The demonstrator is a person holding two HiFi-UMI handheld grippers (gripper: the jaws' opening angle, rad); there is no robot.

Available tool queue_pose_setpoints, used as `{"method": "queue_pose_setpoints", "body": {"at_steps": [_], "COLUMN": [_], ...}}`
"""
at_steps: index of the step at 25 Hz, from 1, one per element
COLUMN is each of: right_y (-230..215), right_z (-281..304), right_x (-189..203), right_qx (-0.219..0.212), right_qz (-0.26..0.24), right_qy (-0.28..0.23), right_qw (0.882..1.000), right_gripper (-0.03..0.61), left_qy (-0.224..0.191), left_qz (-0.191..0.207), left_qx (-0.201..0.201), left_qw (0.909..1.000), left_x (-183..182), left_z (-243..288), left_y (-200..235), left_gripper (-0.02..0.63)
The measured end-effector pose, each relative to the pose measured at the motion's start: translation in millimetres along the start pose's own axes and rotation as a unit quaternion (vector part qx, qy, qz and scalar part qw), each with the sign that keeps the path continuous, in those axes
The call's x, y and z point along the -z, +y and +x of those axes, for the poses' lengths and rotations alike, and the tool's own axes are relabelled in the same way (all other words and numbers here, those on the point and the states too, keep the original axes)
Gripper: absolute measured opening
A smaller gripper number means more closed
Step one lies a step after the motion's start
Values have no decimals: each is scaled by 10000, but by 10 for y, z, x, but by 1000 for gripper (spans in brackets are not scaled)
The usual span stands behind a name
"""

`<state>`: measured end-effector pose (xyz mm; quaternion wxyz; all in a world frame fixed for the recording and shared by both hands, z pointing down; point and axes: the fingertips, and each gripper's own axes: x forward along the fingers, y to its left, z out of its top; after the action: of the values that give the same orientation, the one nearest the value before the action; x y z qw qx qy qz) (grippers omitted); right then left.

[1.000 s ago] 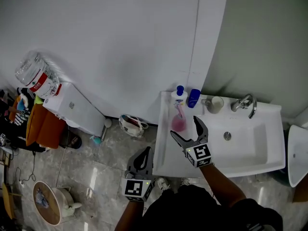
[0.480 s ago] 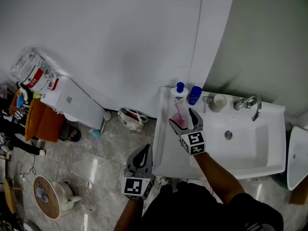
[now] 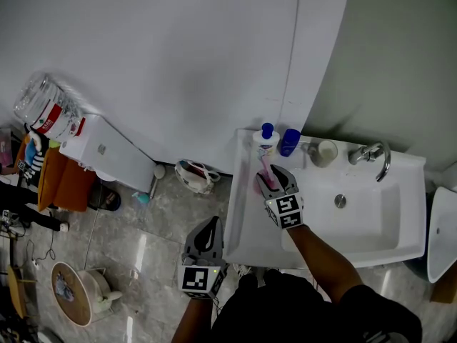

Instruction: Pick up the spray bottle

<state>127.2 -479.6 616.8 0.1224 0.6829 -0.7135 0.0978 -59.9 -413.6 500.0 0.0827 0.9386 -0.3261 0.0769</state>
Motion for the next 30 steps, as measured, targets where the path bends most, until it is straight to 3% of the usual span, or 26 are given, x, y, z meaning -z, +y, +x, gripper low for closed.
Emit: {"method": "queue_pose_setpoints", "body": {"at_steps": [3, 14, 22, 30], "right_y": [-1, 108, 205, 310], "right_z": [3, -73, -275, -660], "right_x": [20, -71, -317, -824], "right_qx": [51, -117, -264, -604], "right_qz": [-79, -268, -438, -552], "right_qy": [67, 26, -261, -701], "right_qw": [9999, 9996, 9983, 9942], "right_gripper": [143, 137, 136, 135], "left_qy": [27, -63, -70, -139], "left_qz": [53, 32, 57, 122], "left_qx": [-21, 1, 44, 152], "left_qw": [10000, 10000, 9999, 9997], "left_x": [39, -63, -62, -106], "left_z": [-1, -37, -34, -24], "left_y": [31, -23, -37, -87], "left_gripper": [-3, -3, -3, -3]}}
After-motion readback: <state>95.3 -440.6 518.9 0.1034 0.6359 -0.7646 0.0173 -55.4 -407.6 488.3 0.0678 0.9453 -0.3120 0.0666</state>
